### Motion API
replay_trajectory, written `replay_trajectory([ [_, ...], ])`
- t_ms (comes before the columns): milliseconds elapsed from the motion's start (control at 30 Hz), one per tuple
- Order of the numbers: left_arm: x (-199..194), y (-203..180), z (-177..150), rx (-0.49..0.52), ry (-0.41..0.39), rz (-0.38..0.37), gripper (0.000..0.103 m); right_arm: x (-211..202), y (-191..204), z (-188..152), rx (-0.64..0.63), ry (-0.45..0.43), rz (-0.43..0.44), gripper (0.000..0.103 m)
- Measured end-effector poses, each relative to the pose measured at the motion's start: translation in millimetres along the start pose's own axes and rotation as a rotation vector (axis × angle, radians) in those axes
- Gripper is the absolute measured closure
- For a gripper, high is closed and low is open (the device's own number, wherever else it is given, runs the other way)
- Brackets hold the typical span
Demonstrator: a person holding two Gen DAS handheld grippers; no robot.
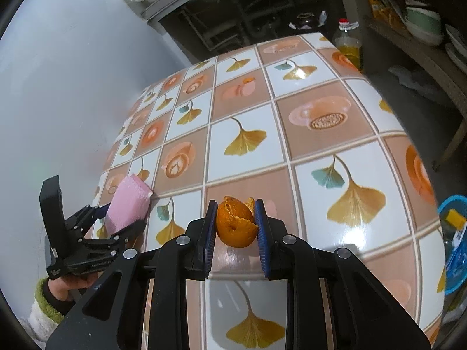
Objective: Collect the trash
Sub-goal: 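Lift the orange peel with the right tool while the left tool holds the sponge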
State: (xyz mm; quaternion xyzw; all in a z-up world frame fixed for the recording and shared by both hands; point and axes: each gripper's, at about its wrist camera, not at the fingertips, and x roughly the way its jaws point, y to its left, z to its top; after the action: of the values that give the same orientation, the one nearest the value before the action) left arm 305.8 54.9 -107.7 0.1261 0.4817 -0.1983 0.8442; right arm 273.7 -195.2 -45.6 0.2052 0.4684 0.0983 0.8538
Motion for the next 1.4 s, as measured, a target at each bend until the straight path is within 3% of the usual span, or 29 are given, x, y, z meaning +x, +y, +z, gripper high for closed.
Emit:
replay_trajectory([
  [1400, -19.7, -15.2, 11.4, 0.004, -0.025, -0.023, 0.019, -6.6, -1.2, -7.8, 0.019, -0.003, 0.036, 0.080],
])
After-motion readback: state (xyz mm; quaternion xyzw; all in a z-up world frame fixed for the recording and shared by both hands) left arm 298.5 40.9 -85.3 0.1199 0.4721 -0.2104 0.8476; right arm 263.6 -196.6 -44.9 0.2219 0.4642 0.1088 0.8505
